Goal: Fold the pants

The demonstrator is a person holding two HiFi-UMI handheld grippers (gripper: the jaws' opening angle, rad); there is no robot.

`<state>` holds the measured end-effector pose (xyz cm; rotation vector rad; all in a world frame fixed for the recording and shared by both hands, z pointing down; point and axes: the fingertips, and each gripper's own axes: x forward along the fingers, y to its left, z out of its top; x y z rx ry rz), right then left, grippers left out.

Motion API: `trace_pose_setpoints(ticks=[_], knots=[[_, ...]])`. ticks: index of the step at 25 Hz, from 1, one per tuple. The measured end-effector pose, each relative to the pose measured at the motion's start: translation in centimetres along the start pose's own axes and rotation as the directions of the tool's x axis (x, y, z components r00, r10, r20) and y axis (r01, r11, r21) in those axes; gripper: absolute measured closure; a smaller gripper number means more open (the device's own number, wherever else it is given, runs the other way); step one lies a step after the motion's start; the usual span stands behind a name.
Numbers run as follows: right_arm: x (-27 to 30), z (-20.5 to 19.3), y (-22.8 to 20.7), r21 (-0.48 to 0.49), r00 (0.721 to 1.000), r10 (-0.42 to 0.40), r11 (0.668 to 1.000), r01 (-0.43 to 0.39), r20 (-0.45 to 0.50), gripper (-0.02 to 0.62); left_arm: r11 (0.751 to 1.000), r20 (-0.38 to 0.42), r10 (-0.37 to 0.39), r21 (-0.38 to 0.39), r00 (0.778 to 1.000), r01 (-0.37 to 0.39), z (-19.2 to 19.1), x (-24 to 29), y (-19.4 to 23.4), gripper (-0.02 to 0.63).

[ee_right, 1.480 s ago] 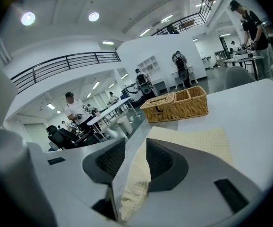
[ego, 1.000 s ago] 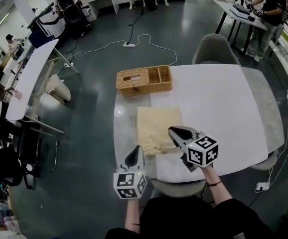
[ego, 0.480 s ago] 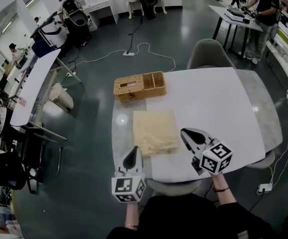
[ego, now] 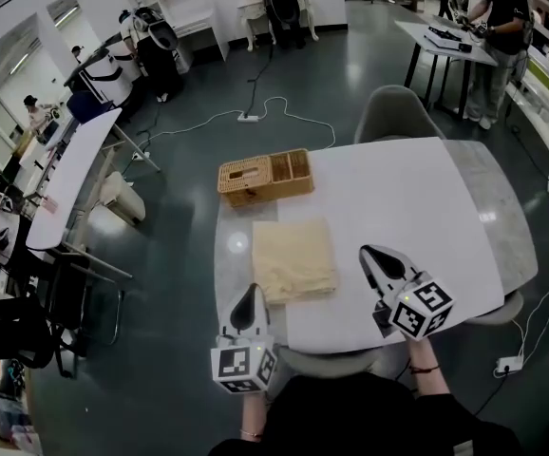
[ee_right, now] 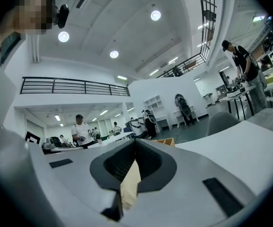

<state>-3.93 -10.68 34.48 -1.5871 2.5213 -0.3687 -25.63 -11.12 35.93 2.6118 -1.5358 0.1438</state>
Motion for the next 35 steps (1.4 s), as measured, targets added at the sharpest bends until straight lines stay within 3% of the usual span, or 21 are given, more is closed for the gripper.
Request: trace_pose_setpoints(ticks=[14, 35], knots=[[-1.1, 0.8, -1.3, -0.017, 0.999, -0.050, 0.999, 0.050, 0.018, 0.581, 0.998, 0.037, 0.060, 0.008, 0.998, -0.060, 0.9, -0.9, 0.6, 0.598], [-2.2, 0.3, -2.9, -0.038, 0.996, -0.087, 0.995, 0.088, 0.027, 0.581, 0.997, 0.040, 0.074, 0.029, 0.996, -0.075, 0.8, -1.0, 0.2, 0.598]])
